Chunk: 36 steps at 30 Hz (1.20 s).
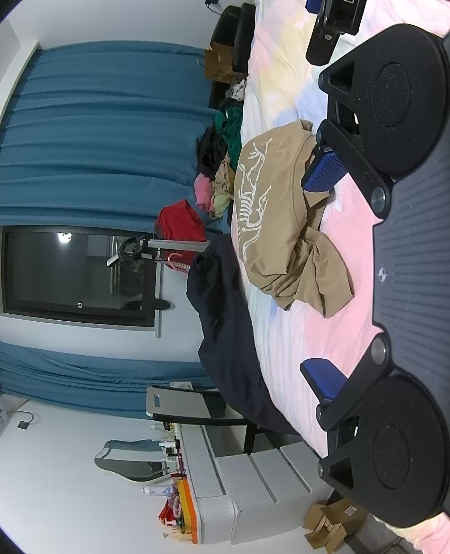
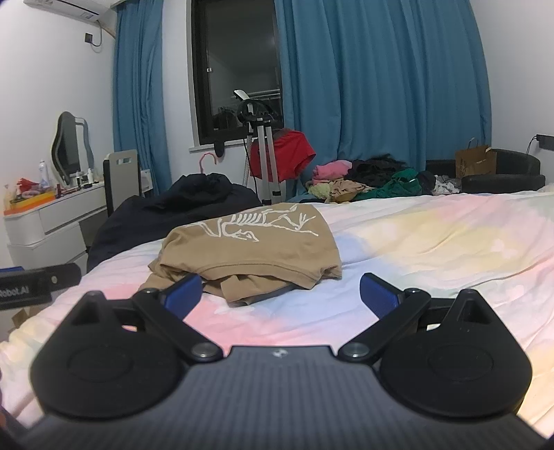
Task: Fold clothes
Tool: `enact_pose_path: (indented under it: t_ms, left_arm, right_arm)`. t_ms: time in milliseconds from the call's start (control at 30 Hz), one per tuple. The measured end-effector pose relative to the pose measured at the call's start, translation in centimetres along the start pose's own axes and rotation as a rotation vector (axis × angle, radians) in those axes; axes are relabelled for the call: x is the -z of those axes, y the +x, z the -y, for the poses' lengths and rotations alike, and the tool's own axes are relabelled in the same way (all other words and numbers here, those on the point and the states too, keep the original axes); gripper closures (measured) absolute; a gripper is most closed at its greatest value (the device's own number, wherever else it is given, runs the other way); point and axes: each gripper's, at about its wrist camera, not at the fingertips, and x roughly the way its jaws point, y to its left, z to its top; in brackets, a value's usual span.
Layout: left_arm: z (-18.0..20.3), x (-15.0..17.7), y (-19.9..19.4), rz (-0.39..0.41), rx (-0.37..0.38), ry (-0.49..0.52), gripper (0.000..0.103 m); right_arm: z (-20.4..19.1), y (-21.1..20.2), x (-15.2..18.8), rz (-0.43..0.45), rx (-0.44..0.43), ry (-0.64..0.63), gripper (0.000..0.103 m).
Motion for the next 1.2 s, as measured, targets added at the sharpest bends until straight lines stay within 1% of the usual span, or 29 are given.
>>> enact_pose_path:
  t_ms: [200,367,667,1000,1200]
  left_arm:
    - [0.0,0.0,-0.4,0.031,-0.018,0.028,0.0]
    - [0.5,0.0,-0.4,0.037,-0.031,0.044,0.0]
    - [0.2,-0.5,-0.6,0.032,-0.027,0.037,0.0]
    - [0.3,-0.2,-0.9,0.064,-0.014,0.043,0.0]
    - [0.0,-0.1,-0.5,0.054,0.002,0.025,0.0]
  right_arm:
    - [0.1,-0.2,0.0,0.005,-0.004,0.007,0.004]
    - [0.1,0.2,0.3,0.007,0.0,0.006,0.004]
    - [0.1,0.2,0.3,0.004,0.009,0.006,0.004]
    - [0.6,0.2,0.3,0.001,0.027,0.024,0.004]
    - [1.1,-0.3,0.0,0.022,0.041,0.041,0.004]
